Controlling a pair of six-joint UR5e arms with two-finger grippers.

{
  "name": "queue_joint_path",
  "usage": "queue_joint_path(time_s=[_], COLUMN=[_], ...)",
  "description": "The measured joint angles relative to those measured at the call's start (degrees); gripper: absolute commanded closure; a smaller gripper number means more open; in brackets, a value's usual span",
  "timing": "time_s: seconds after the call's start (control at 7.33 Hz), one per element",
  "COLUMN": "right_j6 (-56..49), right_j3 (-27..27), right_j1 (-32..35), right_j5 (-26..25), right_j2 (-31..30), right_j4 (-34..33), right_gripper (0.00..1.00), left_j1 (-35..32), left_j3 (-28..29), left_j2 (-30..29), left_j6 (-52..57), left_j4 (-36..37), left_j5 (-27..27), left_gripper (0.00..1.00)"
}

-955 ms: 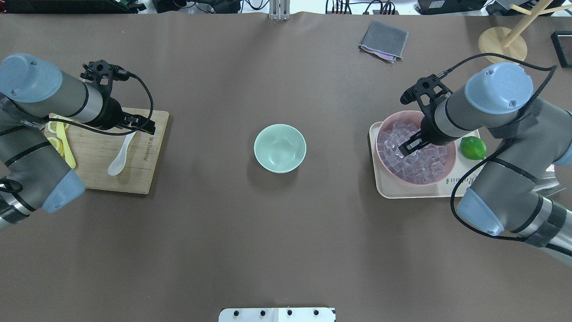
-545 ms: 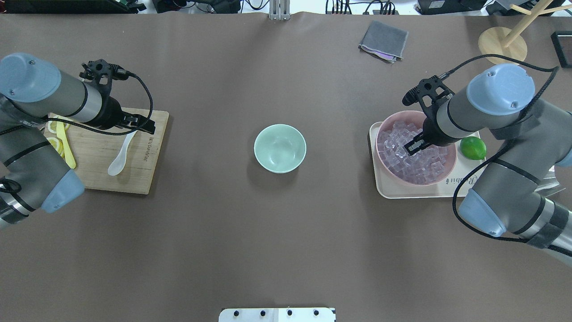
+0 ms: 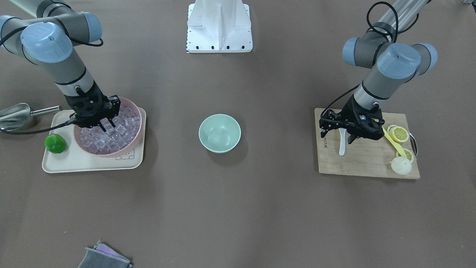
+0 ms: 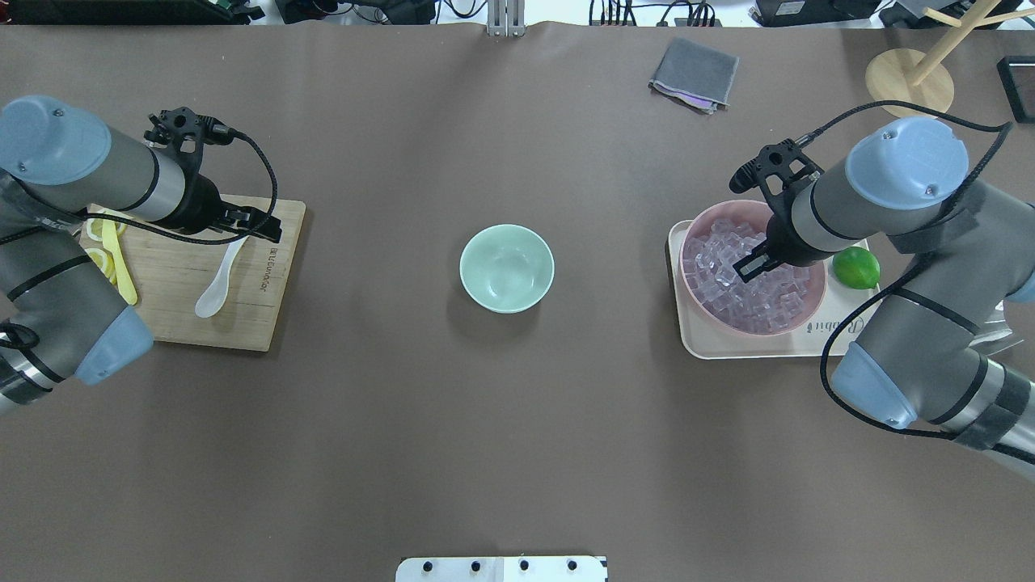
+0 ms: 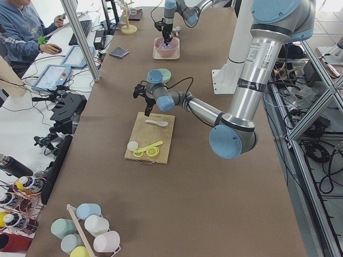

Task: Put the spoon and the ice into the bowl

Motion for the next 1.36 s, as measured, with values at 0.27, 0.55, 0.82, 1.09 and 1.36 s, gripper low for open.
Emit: queue_joint_path(time_s=[0.27, 0.55, 0.82, 1.09, 1.36], right_j6=[0.0, 2.5, 14.5, 26.3, 33.5], right_j3=[1.1, 2.8, 1.6, -2.6, -8.7], right_j1=[1.0, 2.9, -1.1, -8.2, -13.7], right_j5=[1.9, 5.1, 3.1, -4.4, -11.9], right_j2=[0.5, 2.6, 9.6, 17.3, 24.0], right_j4=[-0.2, -0.7, -0.8, -0.4, -0.1], right_gripper=[1.00, 1.00, 1.00, 1.00, 1.00], left_j1=[0.0, 0.0, 0.0, 0.1, 0.1], left_j3=[0.0, 0.0, 0.4, 1.5, 2.2], left_j2=[0.0, 0.0, 0.0, 0.0, 0.0], left_j6=[0.0, 0.0, 0.0, 0.1, 0.1], left_j4=[0.0, 0.0, 0.2, 0.3, 0.3], left_j5=[-0.2, -0.3, -0.3, -0.1, 0.1], left_gripper=[0.06, 0.07, 0.07, 0.07, 0.07])
